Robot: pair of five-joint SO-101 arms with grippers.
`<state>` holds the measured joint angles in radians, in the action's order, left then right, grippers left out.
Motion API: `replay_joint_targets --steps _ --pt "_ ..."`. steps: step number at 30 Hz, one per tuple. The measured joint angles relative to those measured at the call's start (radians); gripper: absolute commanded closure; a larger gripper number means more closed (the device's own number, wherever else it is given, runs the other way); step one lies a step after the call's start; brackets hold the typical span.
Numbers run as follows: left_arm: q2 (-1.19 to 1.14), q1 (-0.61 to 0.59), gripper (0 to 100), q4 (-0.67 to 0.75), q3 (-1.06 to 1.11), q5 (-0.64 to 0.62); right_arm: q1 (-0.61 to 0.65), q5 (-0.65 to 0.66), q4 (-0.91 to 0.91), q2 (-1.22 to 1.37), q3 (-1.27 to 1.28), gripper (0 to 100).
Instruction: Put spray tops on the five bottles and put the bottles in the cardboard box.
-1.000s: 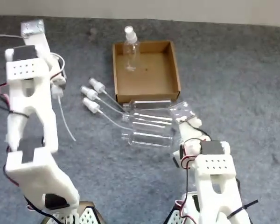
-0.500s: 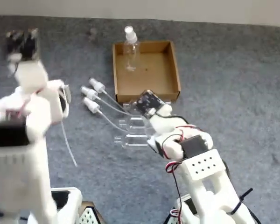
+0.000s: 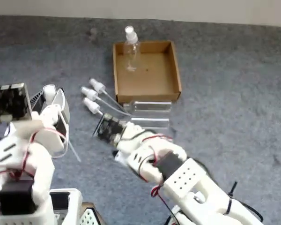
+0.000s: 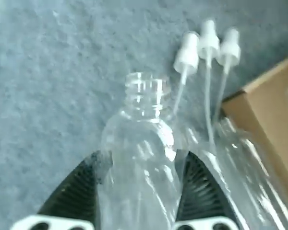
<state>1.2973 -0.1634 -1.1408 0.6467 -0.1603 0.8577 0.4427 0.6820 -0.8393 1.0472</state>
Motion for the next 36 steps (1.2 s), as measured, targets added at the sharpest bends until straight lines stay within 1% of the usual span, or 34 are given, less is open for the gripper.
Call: replay_joint_targets --steps 5,8,10,18,29,36 --pt "0.112 -0.020 100 0.092 0.100 -0.146 0.018 -0.032 -0.221 0.000 0.176 99.5" --pt "0.160 -0.026 100 0.149 0.167 -0.215 0.029 -0.034 -0.267 0.000 0.229 99.5" --pt "0.183 -0.021 100 0.201 0.218 -0.238 0.031 -0.035 -0.276 0.000 0.241 99.5" --pt "0.209 -0.023 100 0.327 0.390 -0.249 0.031 -0.035 -0.281 0.000 0.250 99.5" --pt "0.213 -0.020 100 0.351 0.405 -0.252 0.031 -0.041 -0.281 0.000 0.250 99.5" --pt "0.213 -0.020 100 0.483 0.497 -0.252 0.031 -0.041 -0.281 0.000 0.250 99.5"
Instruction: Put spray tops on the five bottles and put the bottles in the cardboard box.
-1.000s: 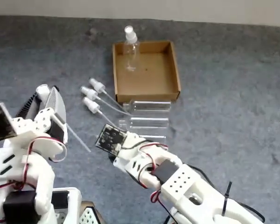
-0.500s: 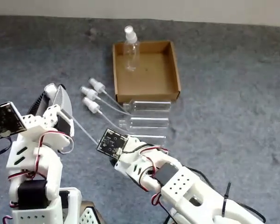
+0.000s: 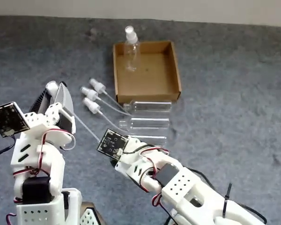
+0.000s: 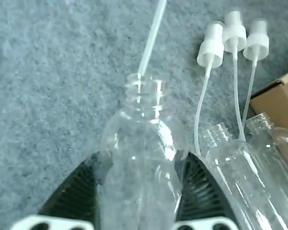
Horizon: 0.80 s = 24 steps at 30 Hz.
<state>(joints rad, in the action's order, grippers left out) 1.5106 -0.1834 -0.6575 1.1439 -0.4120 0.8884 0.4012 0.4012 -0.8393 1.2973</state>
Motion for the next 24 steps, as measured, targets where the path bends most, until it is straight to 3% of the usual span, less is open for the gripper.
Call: replay_joint_targets --steps 7,17,24 --pt "0.000 0.000 100 0.008 0.002 -0.005 0.000 0.000 0.000 0.000 0.000 99.5" --pt "0.000 0.155 100 -0.040 0.002 -0.005 0.000 -0.003 0.000 0.000 0.000 99.5" --pt "0.000 0.170 100 -0.081 0.005 -0.005 -0.097 -0.190 0.000 -0.012 0.000 99.5"
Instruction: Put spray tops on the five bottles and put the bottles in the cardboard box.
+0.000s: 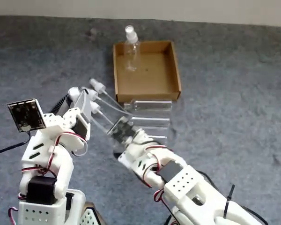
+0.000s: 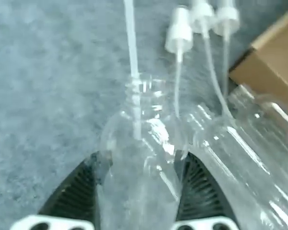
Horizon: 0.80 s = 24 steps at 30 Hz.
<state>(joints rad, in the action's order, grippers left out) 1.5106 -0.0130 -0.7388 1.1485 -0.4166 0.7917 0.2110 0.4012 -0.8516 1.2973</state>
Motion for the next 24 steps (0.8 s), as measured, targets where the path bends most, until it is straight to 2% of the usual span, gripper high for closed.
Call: replay_joint_targets --steps 4,12,19,24 --pt "0.003 0.089 100 0.000 0.032 -0.005 -0.020 -0.048 0.000 -0.097 0.000 99.5" --pt "0.015 0.302 100 0.012 0.084 0.135 -0.023 -0.055 0.057 -0.404 0.054 99.5" --pt "0.015 0.359 99 0.012 0.087 0.169 -0.011 -0.055 0.106 -0.526 0.074 99.5" --pt "0.017 0.348 84 0.012 0.086 0.178 -0.009 -0.058 0.106 -0.535 0.074 99.5"
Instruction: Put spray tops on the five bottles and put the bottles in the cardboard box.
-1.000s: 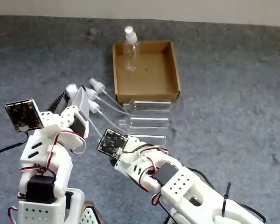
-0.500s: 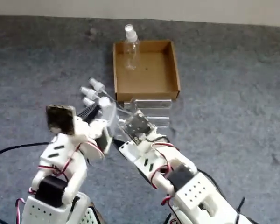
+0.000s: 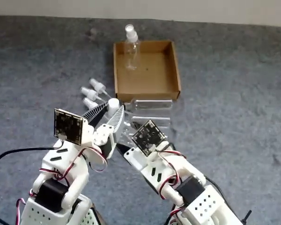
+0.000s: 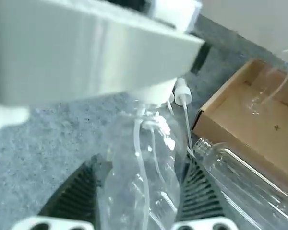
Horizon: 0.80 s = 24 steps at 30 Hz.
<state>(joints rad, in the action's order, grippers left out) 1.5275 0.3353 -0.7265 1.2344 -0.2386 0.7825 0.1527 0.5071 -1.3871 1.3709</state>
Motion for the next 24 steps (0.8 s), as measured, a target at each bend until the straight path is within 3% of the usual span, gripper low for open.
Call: replay_joint_targets --steps 2,12,24 --pt "0.000 -0.026 80 0.000 -0.008 0.000 0.000 0.000 0.000 -0.005 0.000 99.5" --pt "-0.009 -0.072 82 -0.141 -0.126 0.051 0.002 -0.002 -0.003 -0.029 -0.003 99.5" --pt "-0.005 -0.127 82 -0.215 -0.262 0.078 0.002 -0.002 -0.003 -0.029 0.005 99.5"
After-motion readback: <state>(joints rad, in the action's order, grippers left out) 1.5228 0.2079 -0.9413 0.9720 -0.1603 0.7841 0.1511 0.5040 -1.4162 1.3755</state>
